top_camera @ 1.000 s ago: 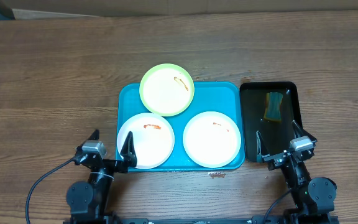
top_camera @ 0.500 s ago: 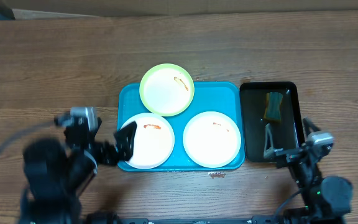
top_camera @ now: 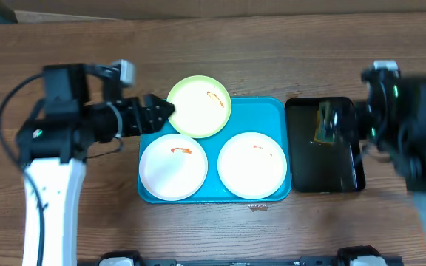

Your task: Clean dirty plates on tray and stack at the side

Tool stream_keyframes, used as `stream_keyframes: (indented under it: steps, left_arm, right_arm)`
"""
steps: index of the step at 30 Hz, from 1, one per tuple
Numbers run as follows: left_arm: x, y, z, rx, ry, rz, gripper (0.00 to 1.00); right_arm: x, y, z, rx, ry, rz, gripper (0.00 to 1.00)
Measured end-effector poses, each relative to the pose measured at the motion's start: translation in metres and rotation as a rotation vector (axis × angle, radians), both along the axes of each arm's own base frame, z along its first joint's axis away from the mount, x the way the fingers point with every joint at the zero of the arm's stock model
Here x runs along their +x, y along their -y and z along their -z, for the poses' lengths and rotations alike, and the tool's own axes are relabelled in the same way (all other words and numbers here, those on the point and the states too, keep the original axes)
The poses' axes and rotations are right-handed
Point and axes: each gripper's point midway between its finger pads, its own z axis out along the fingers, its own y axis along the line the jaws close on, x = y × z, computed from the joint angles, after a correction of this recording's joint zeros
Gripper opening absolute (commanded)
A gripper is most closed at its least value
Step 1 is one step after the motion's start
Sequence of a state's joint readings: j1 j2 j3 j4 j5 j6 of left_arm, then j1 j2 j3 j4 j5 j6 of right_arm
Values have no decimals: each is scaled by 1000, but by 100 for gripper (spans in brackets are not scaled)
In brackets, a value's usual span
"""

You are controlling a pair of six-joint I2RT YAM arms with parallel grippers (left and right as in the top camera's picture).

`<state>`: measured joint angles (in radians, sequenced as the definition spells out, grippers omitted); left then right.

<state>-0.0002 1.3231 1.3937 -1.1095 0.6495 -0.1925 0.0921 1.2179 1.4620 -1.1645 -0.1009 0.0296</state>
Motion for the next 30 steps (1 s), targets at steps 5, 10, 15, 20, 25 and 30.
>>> stream_keyframes:
  steps: [5,10,15,20,25,30]
  left_arm:
    - [-21,41,48,130,-182,127,68]
    - [-41,87,87,241,-273,247,45]
    - [-58,127,130,321,-372,337,54]
    - [-75,143,175,411,-496,379,40]
    - [-84,139,207,476,-602,381,31]
    - [-86,133,217,510,-636,375,37]
  right_arm:
    - [24,-3,24,-7,-143,-4,100]
    - [34,-4,64,-8,-291,16,100]
    - [42,-5,97,-10,-399,32,100]
    - [46,-5,106,-11,-420,37,100]
    - [50,-4,109,-17,-416,43,100]
    - [51,-3,110,-21,-414,47,100]
